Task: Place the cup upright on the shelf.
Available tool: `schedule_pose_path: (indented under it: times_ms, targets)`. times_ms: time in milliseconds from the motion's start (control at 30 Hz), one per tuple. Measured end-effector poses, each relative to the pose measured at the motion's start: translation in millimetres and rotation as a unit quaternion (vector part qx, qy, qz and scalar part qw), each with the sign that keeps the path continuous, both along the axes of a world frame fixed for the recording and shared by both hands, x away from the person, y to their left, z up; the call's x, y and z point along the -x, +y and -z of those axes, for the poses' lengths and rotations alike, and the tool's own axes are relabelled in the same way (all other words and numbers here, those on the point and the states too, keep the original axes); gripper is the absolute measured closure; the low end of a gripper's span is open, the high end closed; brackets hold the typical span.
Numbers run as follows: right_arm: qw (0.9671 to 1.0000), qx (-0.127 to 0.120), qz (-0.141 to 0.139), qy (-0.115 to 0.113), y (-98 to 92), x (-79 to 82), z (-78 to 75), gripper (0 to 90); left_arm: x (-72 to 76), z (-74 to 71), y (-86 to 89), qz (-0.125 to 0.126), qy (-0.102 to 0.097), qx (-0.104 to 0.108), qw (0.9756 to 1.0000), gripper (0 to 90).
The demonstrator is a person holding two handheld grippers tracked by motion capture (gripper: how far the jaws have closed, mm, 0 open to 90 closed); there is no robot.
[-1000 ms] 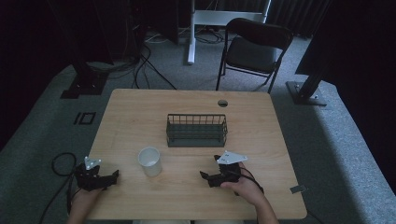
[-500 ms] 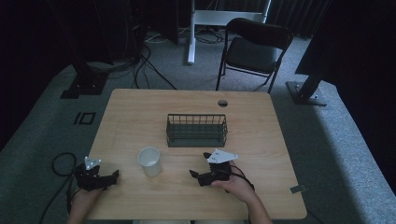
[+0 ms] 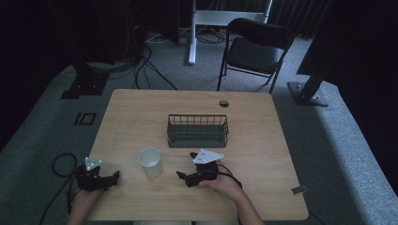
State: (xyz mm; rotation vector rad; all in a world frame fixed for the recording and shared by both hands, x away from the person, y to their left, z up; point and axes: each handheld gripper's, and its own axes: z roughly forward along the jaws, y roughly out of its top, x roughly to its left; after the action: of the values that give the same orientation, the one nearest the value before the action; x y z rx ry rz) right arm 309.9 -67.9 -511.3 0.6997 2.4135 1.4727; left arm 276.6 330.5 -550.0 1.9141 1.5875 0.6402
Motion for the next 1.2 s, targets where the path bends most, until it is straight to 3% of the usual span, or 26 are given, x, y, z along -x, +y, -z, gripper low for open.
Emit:
schedule_pose_path:
  times_ms: [633,1200]
  targets:
    - [0.9993,-0.009,-0.035,-0.009,40.9,-1.5,-1.1,10.8,0.0,0.0,0.0,0.0,0.0,0.0,1.0,0.8]
    - [0.9985,-0.002,-0.053,-0.017,75.6,-8.8,5.0,10.8,0.0,-0.1,0.0,0.0,0.0,0.0,1.0,0.8]
